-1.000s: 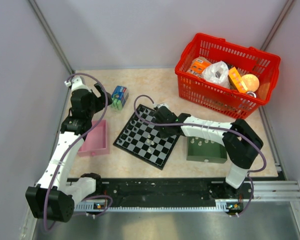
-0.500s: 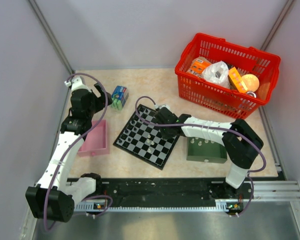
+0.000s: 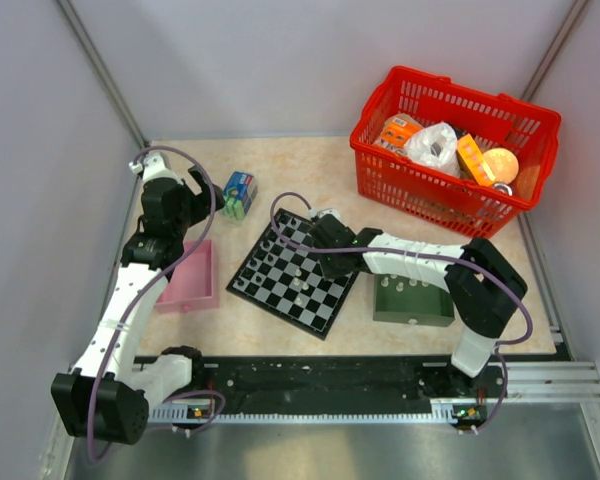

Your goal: Set up the chess pieces on the board

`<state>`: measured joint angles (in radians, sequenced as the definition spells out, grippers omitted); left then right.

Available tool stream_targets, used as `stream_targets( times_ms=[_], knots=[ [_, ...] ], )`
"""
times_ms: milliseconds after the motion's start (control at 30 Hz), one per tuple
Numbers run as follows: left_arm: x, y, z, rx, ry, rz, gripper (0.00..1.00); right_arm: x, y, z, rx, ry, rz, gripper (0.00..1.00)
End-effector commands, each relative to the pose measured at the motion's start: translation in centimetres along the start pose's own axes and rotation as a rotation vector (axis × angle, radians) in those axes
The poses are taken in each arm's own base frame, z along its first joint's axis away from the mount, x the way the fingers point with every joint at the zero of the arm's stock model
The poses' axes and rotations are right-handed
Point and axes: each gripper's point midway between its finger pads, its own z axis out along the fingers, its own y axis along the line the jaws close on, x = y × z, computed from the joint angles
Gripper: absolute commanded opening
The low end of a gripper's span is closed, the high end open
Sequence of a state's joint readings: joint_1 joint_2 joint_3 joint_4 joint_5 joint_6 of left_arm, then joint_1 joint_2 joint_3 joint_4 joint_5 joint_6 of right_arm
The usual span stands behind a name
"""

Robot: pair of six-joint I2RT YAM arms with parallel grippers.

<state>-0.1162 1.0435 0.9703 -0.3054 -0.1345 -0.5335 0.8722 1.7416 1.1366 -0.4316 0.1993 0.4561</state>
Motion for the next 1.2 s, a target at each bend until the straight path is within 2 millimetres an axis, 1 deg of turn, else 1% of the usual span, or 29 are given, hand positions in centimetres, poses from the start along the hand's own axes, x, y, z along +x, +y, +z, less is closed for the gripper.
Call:
stream_targets(
  times_ms=[0,167,300,367,567,700,867,1167],
  knots=[
    [-1.1,-0.6,0.2,0.028,-0.043,-0.018,0.99,-3.8,1.1,-2.7,-0.065,-0.112,0.014,0.28],
    [-1.1,-0.6,0.1,0.026,-0.046,-0.020,0.99,-5.5,1.9,-4.3,-0.078,-0.157,-0.018,0.32],
    [-1.2,-0.4,0.0,0.020,-0.051,-0.026,0.99,-5.9,3.4,-4.6,-0.112,-0.163,-0.029,0.32],
    [-1.2,-0.3,-0.1,0.015,-0.057,-0.028,0.99,-5.8,4.2,-4.3,-0.130,-0.153,-0.032,0.33],
    [-1.5,0.0,-0.4,0.002,-0.074,-0.031,0.99,-4.8,7.0,-3.4,-0.190,-0.116,-0.050,0.33],
    [-1.5,0.1,-0.4,-0.001,-0.078,-0.031,0.99,-3.6,8.3,-2.7,-0.209,-0.081,-0.070,0.33],
    [-1.6,0.1,-0.4,-0.003,-0.081,-0.032,0.99,-2.5,8.8,-1.9,-0.204,-0.054,-0.072,0.33],
    [-1.6,-0.1,-0.2,0.005,-0.076,-0.033,0.99,-1.5,8.7,-1.3,-0.201,-0.027,-0.062,0.33]
  ],
)
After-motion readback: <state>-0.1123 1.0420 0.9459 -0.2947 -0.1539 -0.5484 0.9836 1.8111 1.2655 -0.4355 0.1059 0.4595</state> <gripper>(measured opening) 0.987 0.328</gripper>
